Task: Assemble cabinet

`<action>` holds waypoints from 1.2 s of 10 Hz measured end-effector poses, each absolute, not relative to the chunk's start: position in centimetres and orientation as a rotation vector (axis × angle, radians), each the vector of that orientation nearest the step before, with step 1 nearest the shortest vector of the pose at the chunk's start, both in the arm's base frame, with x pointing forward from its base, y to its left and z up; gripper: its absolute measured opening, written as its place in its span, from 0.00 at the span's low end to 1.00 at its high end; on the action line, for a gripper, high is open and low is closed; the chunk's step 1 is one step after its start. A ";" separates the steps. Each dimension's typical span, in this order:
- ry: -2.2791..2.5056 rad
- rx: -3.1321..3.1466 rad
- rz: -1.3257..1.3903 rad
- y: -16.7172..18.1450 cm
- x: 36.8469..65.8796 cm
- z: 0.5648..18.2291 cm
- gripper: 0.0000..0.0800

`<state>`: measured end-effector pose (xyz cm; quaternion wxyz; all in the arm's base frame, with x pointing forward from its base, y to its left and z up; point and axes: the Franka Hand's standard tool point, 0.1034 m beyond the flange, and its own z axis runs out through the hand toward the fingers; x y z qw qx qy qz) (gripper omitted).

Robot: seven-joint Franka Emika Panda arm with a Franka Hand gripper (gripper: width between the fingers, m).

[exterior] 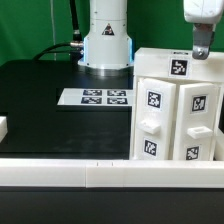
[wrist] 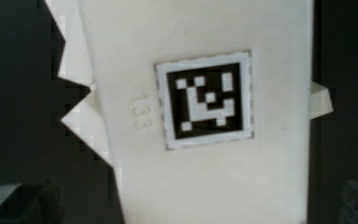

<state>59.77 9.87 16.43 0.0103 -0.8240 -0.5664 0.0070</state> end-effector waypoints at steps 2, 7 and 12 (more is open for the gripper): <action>-1.763 -2.572 0.031 9.7 59.4 16.0 1.00; -1.749 -2.575 0.050 9.2 59.0 15.3 1.00; -1.743 -2.579 0.052 9.0 59.0 15.2 0.70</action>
Offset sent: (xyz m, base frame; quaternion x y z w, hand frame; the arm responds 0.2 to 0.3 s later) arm -0.0025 0.0000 -0.0058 0.0032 0.0047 0.0036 1.0000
